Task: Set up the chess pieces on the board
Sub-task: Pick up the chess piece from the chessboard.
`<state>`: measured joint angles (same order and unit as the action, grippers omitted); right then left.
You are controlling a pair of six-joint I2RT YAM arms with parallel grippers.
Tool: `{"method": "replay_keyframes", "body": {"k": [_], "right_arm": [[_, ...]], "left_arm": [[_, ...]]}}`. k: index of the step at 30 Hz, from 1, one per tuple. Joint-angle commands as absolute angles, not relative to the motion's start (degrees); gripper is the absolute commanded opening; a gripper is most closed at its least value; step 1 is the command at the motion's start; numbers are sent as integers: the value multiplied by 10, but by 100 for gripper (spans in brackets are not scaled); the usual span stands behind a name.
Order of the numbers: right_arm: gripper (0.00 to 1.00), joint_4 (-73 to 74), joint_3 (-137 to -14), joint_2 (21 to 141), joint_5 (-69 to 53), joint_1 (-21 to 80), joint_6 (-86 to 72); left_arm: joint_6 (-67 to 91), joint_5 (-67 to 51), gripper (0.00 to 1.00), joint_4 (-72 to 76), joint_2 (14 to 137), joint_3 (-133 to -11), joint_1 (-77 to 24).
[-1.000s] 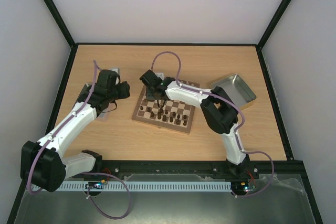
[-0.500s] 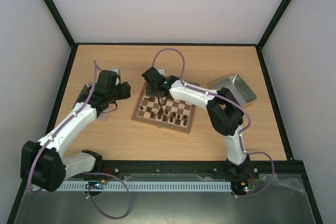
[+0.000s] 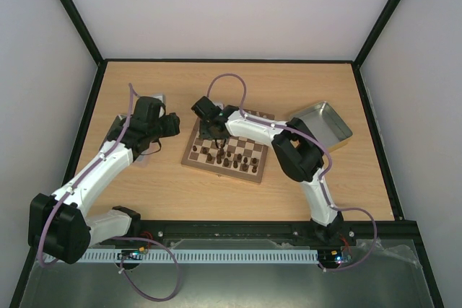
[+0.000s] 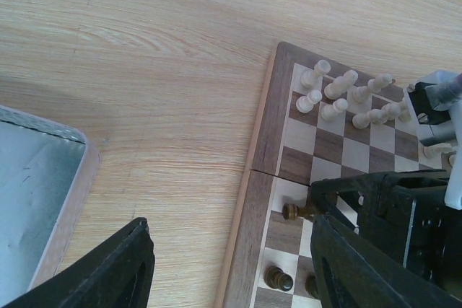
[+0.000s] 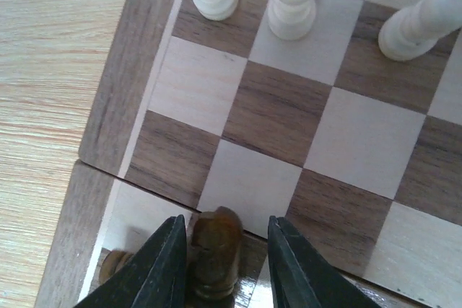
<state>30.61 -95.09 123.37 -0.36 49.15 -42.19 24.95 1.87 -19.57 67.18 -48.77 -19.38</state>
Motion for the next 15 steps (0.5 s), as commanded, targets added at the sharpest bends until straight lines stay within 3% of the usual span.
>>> {"method": "replay_keyframes", "body": {"k": [1, 15], "right_arm": [[30, 335, -971, 1246, 7, 491, -444], [12, 296, -954, 1242, 23, 491, -465]], "left_arm": [[250, 18, 62, -186, 665, -483, -195], [256, 18, 63, -184, 669, -483, -196]]}}
